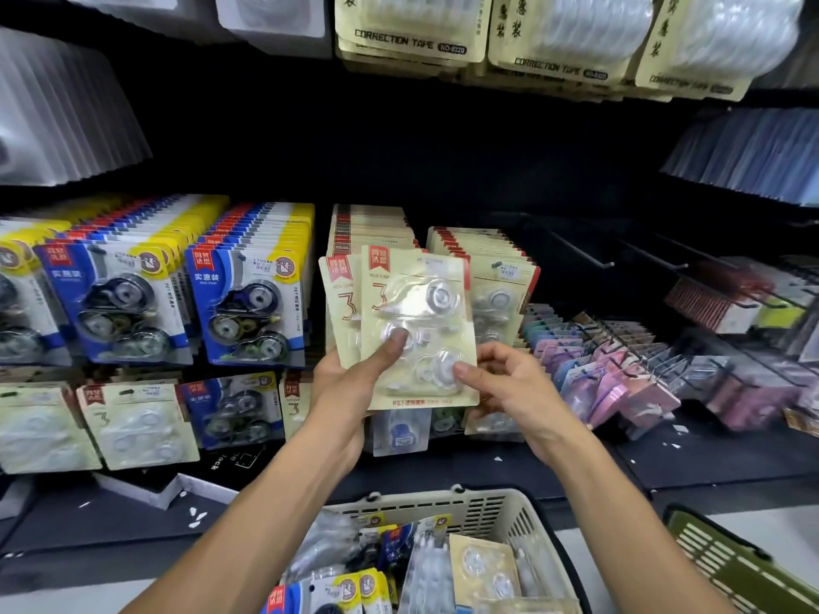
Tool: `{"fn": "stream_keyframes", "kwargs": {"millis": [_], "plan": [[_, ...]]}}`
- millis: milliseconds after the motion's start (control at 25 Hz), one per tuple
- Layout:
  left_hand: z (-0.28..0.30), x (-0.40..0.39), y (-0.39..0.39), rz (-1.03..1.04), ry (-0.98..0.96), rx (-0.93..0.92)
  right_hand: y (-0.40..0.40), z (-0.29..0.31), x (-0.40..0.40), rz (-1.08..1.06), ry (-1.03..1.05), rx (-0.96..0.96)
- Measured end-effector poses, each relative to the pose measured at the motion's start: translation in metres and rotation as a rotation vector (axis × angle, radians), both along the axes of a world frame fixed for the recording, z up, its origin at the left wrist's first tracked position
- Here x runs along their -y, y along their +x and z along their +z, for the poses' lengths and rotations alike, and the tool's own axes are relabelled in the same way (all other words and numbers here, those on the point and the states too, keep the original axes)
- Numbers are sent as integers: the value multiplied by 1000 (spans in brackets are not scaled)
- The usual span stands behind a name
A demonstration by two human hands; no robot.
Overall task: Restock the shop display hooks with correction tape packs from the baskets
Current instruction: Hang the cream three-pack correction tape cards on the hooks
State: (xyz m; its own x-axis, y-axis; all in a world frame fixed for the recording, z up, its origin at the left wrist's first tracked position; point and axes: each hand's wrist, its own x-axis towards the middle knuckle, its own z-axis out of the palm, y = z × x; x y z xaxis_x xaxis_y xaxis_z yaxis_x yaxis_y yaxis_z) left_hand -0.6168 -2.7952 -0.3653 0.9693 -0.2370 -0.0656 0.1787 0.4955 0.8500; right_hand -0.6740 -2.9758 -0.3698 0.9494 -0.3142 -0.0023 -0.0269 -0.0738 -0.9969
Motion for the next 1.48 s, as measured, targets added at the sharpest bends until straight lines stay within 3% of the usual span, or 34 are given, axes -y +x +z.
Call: {"fn": "stream_keyframes", "kwargs": {"millis": [240,440,880,1000,1160,1360,1480], "plan": [[0,-1,5,88,2,-51,0,1,27,-358,361,134],[2,-2,3,101,-14,-71,-2,-6,45,-657,221,95],[5,-3,-3,49,23,-18,-7,-10,43,-668,59,115],[4,-3,-3,52,36,-20,-4,-19,45,-617,-29,89],[4,-3,-2,36,39,-18,2,-24,46,-481,-136,-100],[7,4,-4,16,28,-16,-3,-2,13,16,90,-11],[6,6,-2,-5,44,2,-4,-1,1,70,114,5]]}}
